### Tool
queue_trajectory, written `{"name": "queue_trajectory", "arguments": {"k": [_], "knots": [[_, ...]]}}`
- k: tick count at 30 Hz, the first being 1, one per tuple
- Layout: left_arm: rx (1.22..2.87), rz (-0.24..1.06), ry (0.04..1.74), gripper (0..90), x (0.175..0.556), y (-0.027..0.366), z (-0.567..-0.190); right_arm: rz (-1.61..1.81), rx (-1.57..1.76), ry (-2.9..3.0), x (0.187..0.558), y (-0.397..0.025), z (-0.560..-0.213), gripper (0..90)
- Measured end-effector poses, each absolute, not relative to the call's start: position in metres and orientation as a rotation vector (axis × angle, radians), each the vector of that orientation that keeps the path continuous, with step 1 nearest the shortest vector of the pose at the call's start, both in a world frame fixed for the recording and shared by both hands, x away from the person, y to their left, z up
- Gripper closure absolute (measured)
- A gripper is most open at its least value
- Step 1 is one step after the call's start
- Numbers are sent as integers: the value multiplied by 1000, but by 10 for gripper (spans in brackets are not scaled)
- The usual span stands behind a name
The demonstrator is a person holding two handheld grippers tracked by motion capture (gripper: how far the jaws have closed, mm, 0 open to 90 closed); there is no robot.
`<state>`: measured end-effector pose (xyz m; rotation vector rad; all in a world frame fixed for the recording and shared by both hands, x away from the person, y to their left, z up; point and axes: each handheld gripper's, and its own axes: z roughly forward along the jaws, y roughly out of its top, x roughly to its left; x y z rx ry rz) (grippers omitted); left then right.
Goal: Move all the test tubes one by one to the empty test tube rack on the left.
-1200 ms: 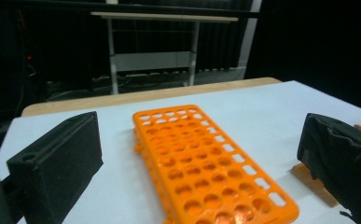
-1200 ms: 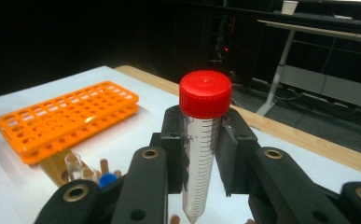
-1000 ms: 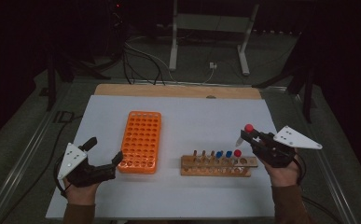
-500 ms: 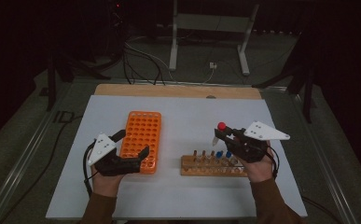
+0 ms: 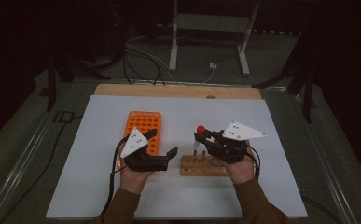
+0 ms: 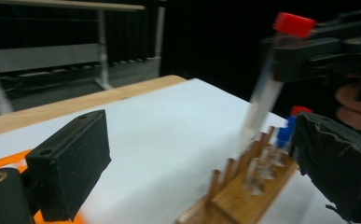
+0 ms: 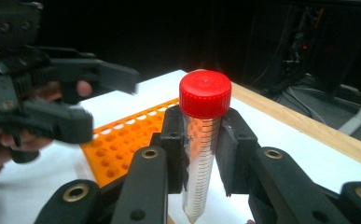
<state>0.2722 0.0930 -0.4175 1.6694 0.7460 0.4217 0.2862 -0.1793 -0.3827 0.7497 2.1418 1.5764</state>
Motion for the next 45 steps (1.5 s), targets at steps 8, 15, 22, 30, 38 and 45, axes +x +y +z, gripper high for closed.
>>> {"name": "queue_trajectory", "arguments": {"k": [8, 15, 22, 30, 38, 45], "knots": [[1721, 386, 715, 171, 277, 70, -420, 1634, 739, 2178, 287, -165, -385, 745], [1728, 336, 692, 448, 280, 63, -424, 1651, 712, 2202, 286, -157, -386, 745], [1753, 297, 631, 676, 280, 62, -424, 1650, 709, 2216, 286, -157, -389, 745], [1763, 310, 622, 751, 280, 62, -424, 1650, 719, 2202, 286, -159, -388, 592], [1736, 337, 654, 751, 282, 77, -423, 1646, 780, 2109, 284, -180, -384, 241], [1720, 368, 683, 750, 280, 94, -428, 1627, 852, 2076, 285, -204, -391, 155]]}}
